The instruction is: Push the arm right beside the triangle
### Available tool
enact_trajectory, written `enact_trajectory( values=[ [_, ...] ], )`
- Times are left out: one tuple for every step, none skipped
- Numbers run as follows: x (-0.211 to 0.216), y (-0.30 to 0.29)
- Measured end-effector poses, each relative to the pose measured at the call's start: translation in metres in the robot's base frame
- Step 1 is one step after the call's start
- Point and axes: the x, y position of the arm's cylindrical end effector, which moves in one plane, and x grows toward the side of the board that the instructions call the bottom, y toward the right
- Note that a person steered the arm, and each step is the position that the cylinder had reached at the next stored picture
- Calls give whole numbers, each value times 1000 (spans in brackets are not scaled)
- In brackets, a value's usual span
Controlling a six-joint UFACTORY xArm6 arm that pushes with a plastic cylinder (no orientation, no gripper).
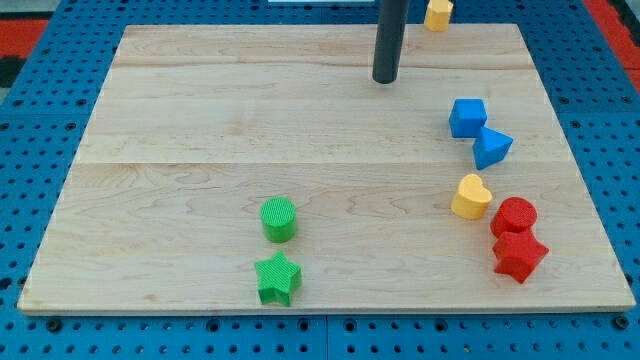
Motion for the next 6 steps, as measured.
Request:
enact_trajectory(
  values=[
    [1,-10],
    [1,-10],
    [-2,14],
    [-4,69],
    [8,113],
    [55,151]
  ],
)
